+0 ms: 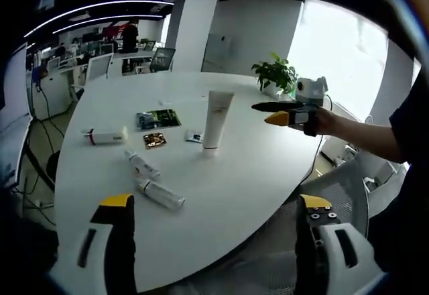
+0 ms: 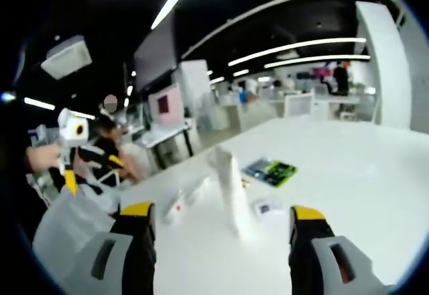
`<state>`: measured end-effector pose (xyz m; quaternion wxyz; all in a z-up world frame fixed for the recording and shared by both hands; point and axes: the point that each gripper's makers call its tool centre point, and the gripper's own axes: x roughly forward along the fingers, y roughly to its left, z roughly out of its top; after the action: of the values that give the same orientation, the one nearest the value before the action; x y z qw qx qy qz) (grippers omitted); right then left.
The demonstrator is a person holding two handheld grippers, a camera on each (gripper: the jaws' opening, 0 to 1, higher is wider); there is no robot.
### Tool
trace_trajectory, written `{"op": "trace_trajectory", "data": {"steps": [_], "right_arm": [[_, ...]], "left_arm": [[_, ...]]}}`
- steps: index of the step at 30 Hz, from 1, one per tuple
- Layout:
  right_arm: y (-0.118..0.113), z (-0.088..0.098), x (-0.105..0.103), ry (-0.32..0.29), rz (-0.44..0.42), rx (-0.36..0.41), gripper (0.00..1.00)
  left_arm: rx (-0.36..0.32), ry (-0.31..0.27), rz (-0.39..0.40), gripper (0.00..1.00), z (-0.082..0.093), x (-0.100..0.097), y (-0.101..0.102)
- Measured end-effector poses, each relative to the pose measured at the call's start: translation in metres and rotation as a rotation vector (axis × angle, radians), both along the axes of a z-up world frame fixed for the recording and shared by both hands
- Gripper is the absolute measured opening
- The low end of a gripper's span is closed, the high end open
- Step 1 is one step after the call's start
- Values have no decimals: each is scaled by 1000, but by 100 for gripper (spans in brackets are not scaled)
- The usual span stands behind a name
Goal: Arrange the skincare products in the storage area until every visible bottle or jar stands upright without overlapping.
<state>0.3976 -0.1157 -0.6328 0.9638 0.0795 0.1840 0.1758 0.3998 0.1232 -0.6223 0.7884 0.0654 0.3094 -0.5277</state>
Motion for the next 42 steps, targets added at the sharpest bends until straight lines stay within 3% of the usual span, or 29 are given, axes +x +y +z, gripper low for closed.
{"op": "trace_trajectory", "data": {"steps": [4,8,19,22,31,42], "right_arm": [[2,3,-17,35,-20,25,84],[6,13,-33,32,-37,21,86],[10,29,-57,53,-100,30,90],[3,35,-62,38,-143,-14,85],[-5,46,-84,56,-160,-18,94],[-3,38,-107,99,-158,-9,99]], "left_arm": [[-17,16,22,95,5,3,4],[-15,18,37,95,7,6,9],[-30,46,101,97,10,8,20],[-28,54,112,98,11,8,24],[-39,44,162,98,21,18,32],[-27,68,184,99,20,22,39]]}}
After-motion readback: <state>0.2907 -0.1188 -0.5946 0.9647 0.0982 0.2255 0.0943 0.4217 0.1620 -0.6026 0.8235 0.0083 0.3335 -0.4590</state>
